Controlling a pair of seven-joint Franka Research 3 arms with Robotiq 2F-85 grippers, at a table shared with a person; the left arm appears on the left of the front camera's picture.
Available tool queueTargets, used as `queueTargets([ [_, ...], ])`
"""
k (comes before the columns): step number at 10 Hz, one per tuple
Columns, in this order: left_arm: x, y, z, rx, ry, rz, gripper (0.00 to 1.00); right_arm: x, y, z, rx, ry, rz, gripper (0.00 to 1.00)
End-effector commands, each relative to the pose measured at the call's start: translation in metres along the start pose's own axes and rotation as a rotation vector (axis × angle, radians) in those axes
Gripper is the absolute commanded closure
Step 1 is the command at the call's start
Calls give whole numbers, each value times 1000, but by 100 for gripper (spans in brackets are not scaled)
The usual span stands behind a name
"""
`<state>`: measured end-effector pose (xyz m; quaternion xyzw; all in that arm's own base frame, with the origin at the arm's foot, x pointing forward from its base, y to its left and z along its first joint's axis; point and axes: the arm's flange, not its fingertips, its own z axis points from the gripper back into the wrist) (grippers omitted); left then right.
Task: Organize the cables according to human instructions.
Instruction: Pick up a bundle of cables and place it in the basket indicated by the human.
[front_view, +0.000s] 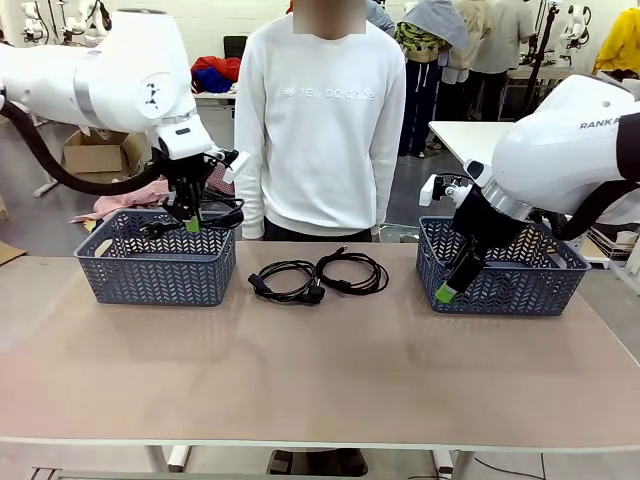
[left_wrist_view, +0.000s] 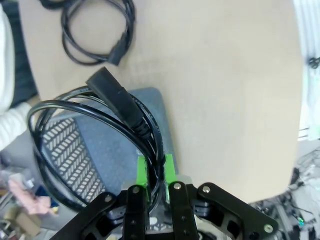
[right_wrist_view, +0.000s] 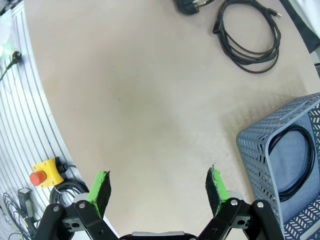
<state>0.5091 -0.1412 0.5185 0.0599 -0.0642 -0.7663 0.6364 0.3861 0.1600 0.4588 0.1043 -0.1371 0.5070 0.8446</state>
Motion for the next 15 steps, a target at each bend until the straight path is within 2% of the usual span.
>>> queueTargets([
  [1,-26,13,-7,21,-7,10,85,2,-1,2,-5,-3,-1,0],
  [6,-67,30,-39,39,-1,40,85,2,-1,2,-5,-3,-1,0],
  [11,-79,36,-62,44,-9,77,85,2,-1,2,-5,-3,-1,0],
  [12,-80,36,-63,42,-10,80,66,2,-1,2,-5,-3,-1,0],
  [13,-80,37,-62,42,-9,82,66,2,-1,2,-5,-3,-1,0],
  [14,-80,36,-61,37,-12,83,47,2,-1,2,-5,-3,-1,0],
  [15,-80,36,-59,32,-9,86,64,2,-1,2,-5,-3,-1,0],
])
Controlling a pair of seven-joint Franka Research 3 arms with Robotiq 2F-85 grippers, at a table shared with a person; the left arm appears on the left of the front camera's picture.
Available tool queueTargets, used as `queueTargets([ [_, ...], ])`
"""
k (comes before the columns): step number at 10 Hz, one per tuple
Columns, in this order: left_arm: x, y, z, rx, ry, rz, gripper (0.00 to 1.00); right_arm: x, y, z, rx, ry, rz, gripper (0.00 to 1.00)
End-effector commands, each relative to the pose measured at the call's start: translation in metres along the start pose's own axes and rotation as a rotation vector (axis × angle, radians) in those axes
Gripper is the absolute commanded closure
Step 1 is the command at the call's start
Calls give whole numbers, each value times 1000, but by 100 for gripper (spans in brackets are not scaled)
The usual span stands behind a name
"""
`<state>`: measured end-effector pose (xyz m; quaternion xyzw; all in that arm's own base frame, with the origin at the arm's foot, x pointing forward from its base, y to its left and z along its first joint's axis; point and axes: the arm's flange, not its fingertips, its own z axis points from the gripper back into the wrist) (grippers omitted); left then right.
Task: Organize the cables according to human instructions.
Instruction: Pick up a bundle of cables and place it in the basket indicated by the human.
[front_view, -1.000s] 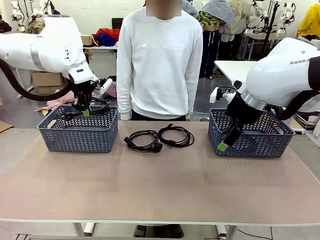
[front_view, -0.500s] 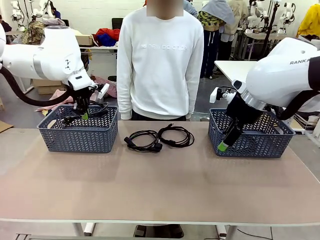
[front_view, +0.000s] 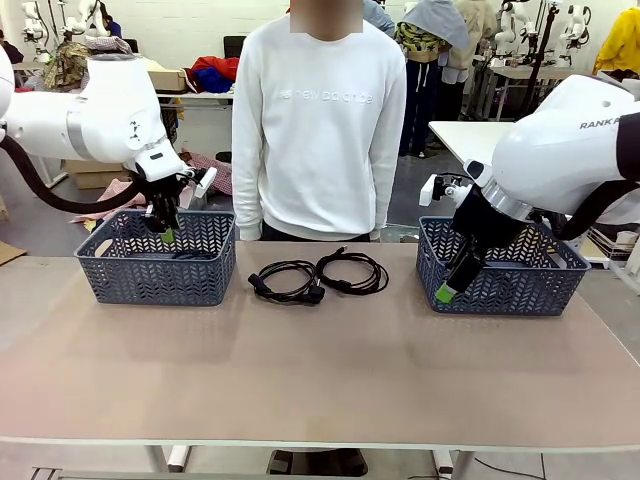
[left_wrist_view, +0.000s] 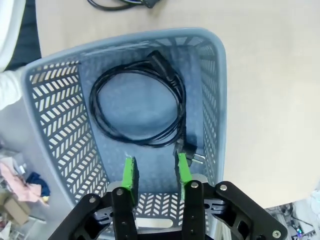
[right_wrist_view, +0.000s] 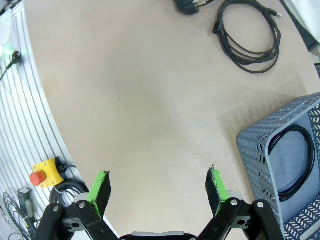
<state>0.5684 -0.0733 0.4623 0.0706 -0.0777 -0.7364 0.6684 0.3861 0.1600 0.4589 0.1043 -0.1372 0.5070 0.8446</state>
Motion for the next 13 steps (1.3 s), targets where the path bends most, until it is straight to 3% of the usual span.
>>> queueTargets([
  [1,-3,1,8,-6,-17,5,28,2,-1,2,-5,-3,-1,0],
  [2,-3,0,9,-19,-21,11,45,2,-1,2,-5,-3,-1,0],
  [3,-3,-1,9,-33,-29,10,9,2,-1,2,-5,-3,-1,0],
  [4,-3,-1,11,-47,-40,11,26,2,-1,2,-5,-3,-1,0],
  [5,-3,-1,12,-54,-40,16,0,2,-1,2,-5,-3,-1,0],
  [6,-3,-2,13,-61,-47,20,7,2,-1,2,-5,-3,-1,0],
  [7,-1,-3,13,-66,-47,23,0,2,-1,2,-5,-3,-1,0],
  [11,1,-8,15,-65,-78,91,0,2,-1,2,-5,-3,-1,0],
  [13,2,-4,9,-64,-39,32,0,2,-1,2,-5,-3,-1,0],
])
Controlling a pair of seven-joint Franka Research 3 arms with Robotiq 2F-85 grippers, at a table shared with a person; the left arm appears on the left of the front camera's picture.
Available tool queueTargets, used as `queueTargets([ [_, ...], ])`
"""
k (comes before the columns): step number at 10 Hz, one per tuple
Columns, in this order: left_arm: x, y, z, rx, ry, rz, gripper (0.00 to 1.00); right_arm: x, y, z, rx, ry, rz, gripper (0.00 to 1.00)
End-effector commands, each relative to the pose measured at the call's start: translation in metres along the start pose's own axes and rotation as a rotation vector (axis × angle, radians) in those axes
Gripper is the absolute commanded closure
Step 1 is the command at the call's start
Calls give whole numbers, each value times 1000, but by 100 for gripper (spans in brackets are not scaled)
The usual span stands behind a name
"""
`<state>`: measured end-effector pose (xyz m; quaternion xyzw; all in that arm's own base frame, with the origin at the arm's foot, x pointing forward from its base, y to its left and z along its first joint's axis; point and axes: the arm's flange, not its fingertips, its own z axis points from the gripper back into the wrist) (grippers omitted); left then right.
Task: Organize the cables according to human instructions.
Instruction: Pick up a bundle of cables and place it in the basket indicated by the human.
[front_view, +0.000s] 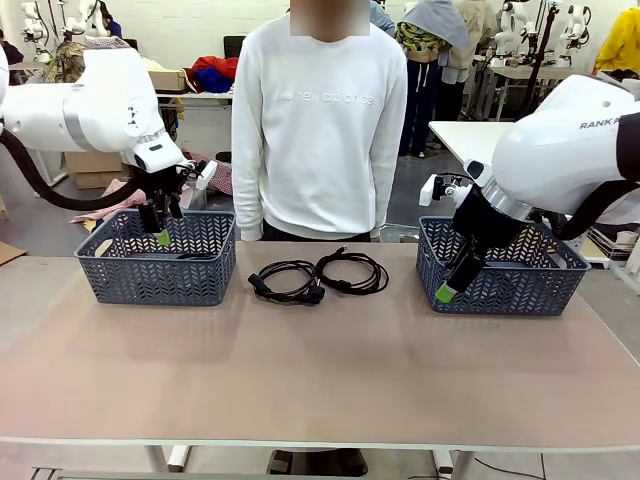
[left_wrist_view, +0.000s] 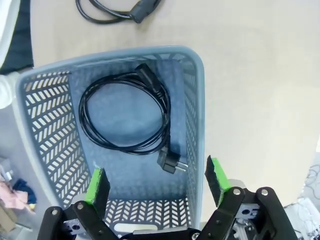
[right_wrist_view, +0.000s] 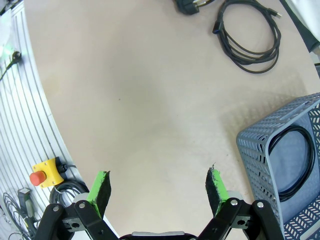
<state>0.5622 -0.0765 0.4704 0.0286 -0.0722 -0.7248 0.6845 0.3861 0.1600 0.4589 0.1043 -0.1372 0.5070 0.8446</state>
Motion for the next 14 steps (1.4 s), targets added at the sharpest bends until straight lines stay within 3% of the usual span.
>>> queueTargets([
  [1,-2,0,0,1,12,-13,0,2,-1,2,-5,-3,-1,0],
  [5,11,-8,1,16,-37,48,0,2,-1,2,-5,-3,-1,0],
  [9,56,-61,5,30,-133,146,0,2,-1,2,-5,-3,-1,0],
  [14,88,-131,-7,15,-280,274,0,2,-1,2,-5,-3,-1,0],
])
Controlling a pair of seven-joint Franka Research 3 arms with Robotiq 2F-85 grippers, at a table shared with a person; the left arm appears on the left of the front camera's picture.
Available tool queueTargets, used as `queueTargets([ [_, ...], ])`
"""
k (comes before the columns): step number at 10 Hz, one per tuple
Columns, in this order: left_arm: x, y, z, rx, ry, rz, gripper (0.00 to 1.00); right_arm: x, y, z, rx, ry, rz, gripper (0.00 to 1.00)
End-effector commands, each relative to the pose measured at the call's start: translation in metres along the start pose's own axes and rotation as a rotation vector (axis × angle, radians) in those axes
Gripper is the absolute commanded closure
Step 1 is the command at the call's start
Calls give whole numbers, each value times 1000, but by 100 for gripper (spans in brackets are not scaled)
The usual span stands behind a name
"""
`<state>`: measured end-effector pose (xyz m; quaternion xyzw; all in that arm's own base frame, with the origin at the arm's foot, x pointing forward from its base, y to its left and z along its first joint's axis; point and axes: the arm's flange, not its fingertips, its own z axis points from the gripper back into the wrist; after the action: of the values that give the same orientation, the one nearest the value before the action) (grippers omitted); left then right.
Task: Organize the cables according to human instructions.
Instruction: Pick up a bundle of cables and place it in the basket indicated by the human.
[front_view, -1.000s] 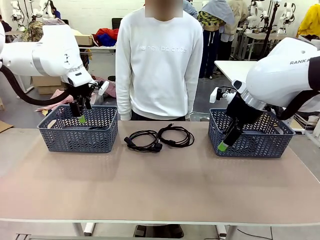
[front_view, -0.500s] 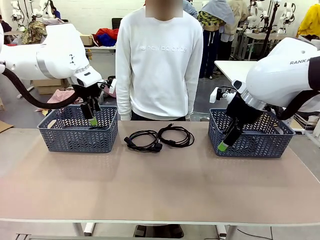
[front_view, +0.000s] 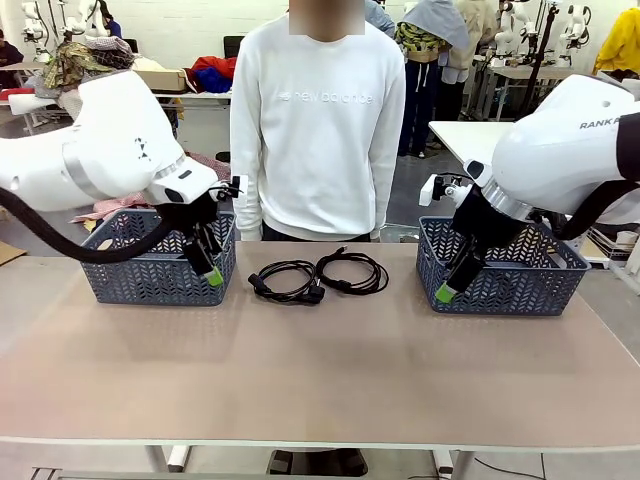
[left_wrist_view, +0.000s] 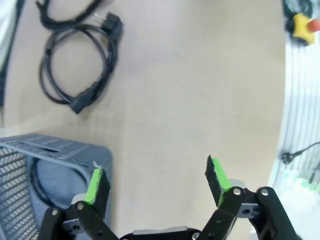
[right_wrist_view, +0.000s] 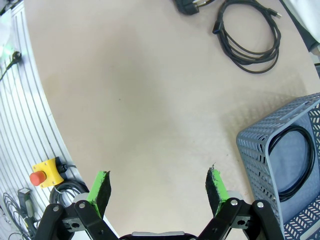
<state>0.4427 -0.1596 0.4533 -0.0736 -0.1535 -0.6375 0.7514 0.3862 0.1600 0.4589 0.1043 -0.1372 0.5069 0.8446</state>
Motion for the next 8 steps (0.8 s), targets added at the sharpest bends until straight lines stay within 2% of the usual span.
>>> queueTargets([
  [1,-4,-26,-5,39,-40,47,0,2,-1,2,-5,-3,-1,0],
  [3,0,-38,-12,45,-46,56,0,2,-1,2,-5,-3,-1,0],
  [8,2,-32,-9,25,-26,36,0,2,-1,2,-5,-3,-1,0],
])
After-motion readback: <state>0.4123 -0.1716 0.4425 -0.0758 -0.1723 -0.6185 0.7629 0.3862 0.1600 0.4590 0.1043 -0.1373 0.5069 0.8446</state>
